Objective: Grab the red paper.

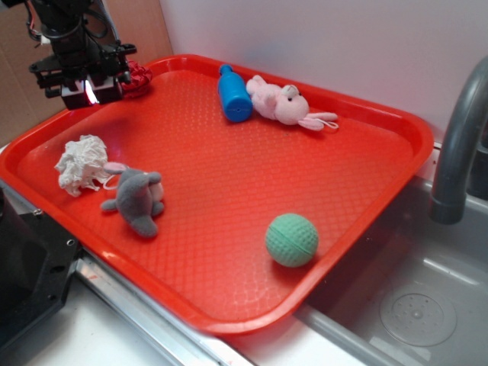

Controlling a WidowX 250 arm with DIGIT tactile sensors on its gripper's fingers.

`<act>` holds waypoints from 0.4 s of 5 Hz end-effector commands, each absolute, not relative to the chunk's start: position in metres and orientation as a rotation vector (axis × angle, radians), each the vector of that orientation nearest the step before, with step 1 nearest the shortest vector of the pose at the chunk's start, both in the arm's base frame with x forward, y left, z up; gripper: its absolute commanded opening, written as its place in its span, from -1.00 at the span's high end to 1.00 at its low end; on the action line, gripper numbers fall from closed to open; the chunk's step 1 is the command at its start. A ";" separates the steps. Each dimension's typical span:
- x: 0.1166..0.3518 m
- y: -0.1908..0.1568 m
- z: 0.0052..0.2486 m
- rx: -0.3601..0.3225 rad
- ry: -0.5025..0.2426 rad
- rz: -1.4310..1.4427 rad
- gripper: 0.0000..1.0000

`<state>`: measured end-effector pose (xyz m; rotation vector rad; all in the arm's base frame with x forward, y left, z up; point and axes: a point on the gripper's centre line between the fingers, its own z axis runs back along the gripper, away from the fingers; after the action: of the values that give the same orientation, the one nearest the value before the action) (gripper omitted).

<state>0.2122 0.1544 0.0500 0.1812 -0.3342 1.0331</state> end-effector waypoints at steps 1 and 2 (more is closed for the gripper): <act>0.235 0.167 0.059 0.193 -0.401 1.032 -1.00; 0.243 0.171 0.058 0.180 -0.398 1.036 -1.00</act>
<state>0.2423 0.1657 0.0454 0.1788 -0.3520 1.0536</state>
